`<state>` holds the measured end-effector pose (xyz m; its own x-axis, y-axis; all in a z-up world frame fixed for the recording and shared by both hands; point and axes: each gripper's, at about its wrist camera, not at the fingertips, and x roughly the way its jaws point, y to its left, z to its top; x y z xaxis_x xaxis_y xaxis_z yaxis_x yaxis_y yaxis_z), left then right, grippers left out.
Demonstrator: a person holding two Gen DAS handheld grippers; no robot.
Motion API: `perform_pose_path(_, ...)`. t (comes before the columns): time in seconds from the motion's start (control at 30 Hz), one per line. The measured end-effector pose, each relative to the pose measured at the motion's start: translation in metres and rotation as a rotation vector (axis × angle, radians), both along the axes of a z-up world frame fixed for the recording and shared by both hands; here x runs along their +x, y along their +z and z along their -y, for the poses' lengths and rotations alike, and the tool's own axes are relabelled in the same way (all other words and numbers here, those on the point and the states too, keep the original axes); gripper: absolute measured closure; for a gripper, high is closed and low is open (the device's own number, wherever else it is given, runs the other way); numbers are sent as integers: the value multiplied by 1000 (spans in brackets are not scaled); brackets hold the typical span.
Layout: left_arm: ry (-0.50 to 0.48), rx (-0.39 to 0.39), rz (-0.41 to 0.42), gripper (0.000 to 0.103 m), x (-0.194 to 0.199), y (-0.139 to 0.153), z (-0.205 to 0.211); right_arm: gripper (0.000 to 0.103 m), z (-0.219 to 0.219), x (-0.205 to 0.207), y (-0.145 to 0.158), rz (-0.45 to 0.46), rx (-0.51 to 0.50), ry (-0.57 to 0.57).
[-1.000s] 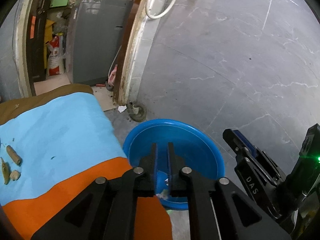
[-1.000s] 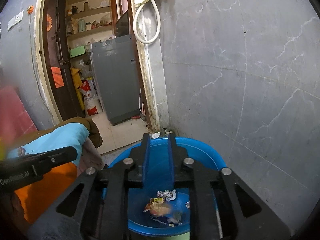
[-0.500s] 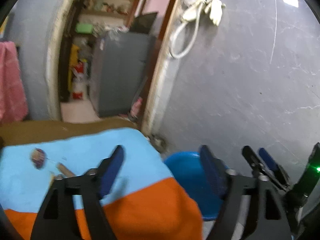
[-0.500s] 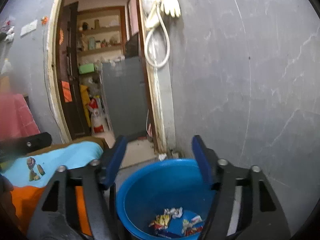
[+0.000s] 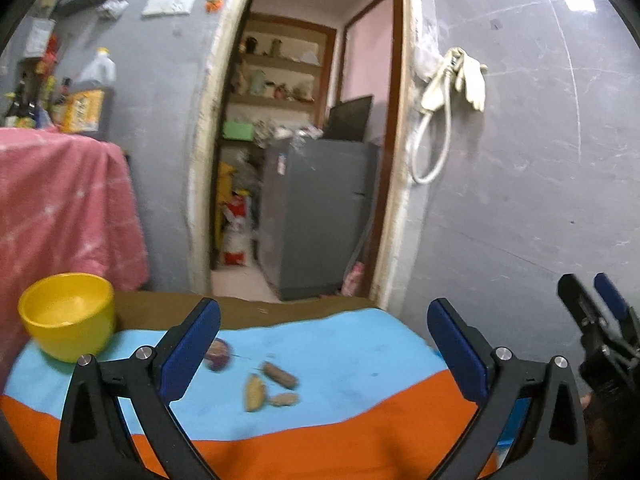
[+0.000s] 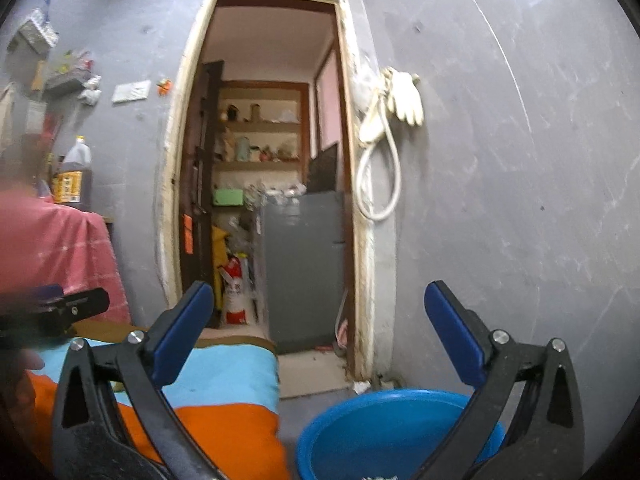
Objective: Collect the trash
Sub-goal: 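Bring both open tools back above the table toward the remaining scraps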
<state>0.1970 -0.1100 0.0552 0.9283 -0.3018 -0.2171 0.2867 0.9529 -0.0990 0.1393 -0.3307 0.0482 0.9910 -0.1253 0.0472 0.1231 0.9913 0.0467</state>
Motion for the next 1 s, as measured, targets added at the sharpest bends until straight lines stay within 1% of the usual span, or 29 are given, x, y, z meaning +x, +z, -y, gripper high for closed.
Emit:
perform_pose_path(0.13, 56, 6, 41, 1, -9, -3, -18, 0, -14, -4, 2, 33, -4, 26)
perform_pose_path(0.27, 116, 25, 87, 1, -21, -5, -47, 0, -26, -5, 3, 64, 13, 51)
perform_pose_path(0.47, 158, 47, 97, 1, -20, -9, -79, 0, -44, 1, 1, 61, 17, 91)
perform_pose_path(0.53, 163, 50, 88, 1, -16, -12, -89, 0, -49, 5, 0, 50, 15, 105)
perform_pose_path(0.63, 169, 48, 47, 2, -6, -19, -100, 0, -60, 14, -2, 19, 1, 135)
perform_pose_path(0.8, 187, 40, 1, 2, 6, -29, -109, 0, -81, 34, -10, -44, -48, 162)
perform_pose_path(0.93, 173, 79, -45, 2, 21, -31, -108, 0, -92, 51, -16, -110, -74, 195)
perform_pose_path(1.0, 152, 89, -89, 2, 32, -33, -106, 0, -97, 60, -19, -160, -91, 216)
